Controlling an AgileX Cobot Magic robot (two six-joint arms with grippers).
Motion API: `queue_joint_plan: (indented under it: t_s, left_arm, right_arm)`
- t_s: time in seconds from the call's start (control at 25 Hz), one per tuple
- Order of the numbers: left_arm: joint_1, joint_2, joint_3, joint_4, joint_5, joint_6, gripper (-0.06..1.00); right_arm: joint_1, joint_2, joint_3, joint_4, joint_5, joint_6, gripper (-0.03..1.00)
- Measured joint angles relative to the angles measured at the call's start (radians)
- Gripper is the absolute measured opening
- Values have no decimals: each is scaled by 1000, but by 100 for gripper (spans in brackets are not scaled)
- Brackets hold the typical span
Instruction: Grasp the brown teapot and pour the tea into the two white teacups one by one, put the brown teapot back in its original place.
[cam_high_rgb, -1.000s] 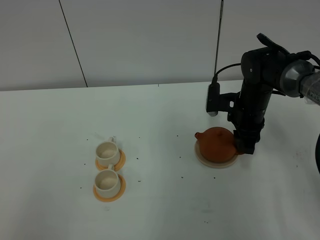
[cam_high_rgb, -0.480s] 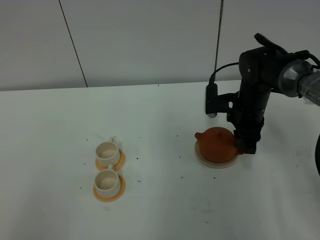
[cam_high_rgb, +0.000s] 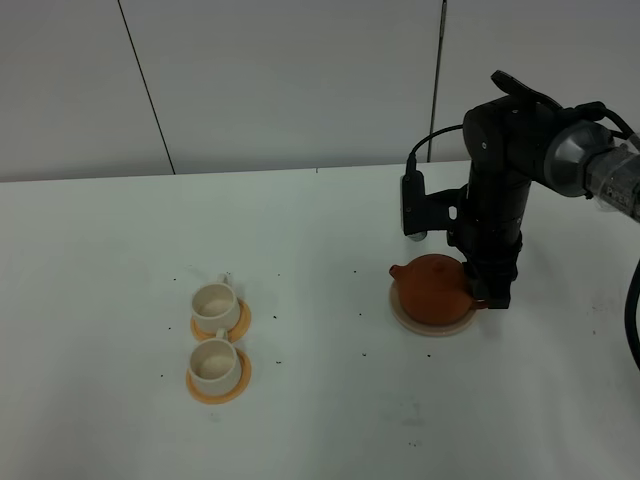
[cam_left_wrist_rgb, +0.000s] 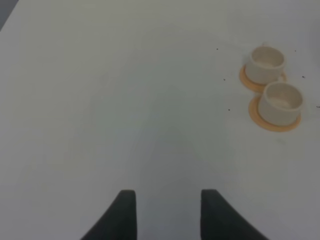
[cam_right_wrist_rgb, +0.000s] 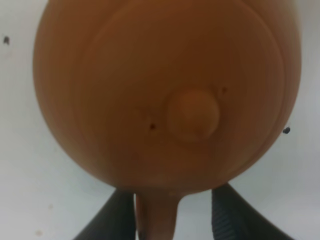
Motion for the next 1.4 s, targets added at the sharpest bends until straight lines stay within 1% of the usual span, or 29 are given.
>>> queue_joint_plan:
  t_s: [0.16,0.28,0.52,0.84,1.0,1.4]
  left_arm:
    - [0,0,0,0,0,0,37]
    - [0,0,0,0,0,0,37]
    - [0,0,0,0,0,0,37]
    - [0,0,0,0,0,0,37]
    - [0,0,0,0,0,0,37]
    - [0,0,0,0,0,1,37]
  right_arm:
    - [3,0,0,-7,-1,0,34]
    - [3,0,0,-7,-3,0,31]
    - [3,0,0,-12,-8,-2,21]
    - [3,-1,0,-13,-9,-2,15]
    - [3,-1,0,-14,-9,-2,9]
    - [3,-1,0,-14,-6,0,9]
